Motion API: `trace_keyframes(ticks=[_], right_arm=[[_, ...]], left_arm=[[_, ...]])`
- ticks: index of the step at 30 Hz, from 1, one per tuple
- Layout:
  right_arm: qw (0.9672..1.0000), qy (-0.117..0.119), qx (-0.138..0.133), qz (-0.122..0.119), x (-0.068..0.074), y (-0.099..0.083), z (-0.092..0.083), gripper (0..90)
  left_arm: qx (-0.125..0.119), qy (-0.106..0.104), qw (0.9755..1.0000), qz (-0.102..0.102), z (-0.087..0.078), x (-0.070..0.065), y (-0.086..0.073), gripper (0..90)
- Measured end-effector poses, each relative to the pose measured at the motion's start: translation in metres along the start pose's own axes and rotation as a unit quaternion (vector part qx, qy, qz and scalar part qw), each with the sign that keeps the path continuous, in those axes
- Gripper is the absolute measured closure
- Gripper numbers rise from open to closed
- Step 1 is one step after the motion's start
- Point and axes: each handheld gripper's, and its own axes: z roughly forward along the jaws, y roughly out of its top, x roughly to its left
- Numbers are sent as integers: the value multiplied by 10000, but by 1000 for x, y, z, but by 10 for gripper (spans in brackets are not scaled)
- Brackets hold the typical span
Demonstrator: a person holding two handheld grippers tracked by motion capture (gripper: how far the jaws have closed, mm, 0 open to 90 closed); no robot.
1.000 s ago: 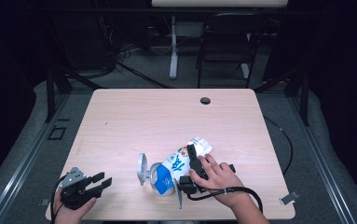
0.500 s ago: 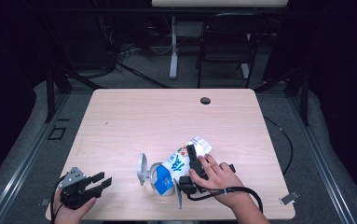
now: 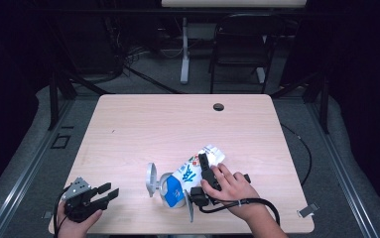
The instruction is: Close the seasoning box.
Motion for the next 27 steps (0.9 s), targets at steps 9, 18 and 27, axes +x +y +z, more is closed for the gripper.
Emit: trace_keyframes(ticks=[9, 18, 27], right_arm=[[10000, 3, 32, -6, 1, 0, 0, 555], [10000, 1, -20, 29, 1, 0, 0, 559], [10000, 9, 62, -23, 0, 1, -1, 565]], left_arm=[[-4, 1, 10000, -8, 0, 0, 0, 580], [-17, 1, 10000, -9, 0, 0, 0, 580], [-20, -2, 10000, -7, 0, 0, 0, 580]])
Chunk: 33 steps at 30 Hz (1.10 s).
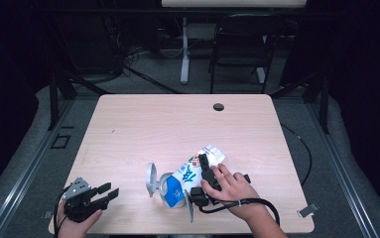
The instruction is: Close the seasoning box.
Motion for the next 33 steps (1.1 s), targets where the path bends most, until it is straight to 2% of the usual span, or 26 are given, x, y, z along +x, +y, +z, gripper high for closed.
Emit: trace_keyframes(ticks=[25, 27, 33], right_arm=[[9999, -82, -68, 37, 0, 0, 0, 586], [10000, -67, 15, -32, -1, 1, -2, 587], [10000, -62, -51, 3, 1, 1, -1, 600]], left_arm=[[33, 9, 10000, 0, 0, 1, 0, 580], [33, 9, 10000, -5, -1, 1, 0, 580], [65, 14, 10000, -1, 0, 1, 0, 580]])
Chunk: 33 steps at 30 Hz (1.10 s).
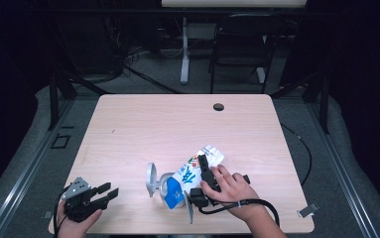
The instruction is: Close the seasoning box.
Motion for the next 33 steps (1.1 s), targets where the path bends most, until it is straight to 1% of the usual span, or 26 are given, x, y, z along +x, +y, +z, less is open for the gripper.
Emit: trace_keyframes(ticks=[33], right_arm=[[10000, -33, -8, 38, -1, 0, 0, 625]], left_arm=[[0, -5, 10000, -11, -1, 0, 0, 580]])
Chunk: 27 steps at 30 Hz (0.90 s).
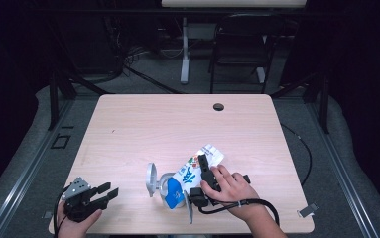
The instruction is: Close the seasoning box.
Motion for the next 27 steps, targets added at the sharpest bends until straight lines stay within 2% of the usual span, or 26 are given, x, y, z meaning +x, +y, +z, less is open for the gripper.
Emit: trace_keyframes(ticks=[27], right_arm=[[10000, -16, -23, 35, -1, 0, -1, 654]], left_arm=[[8, 13, 10000, -7, 0, 0, -1, 580]])
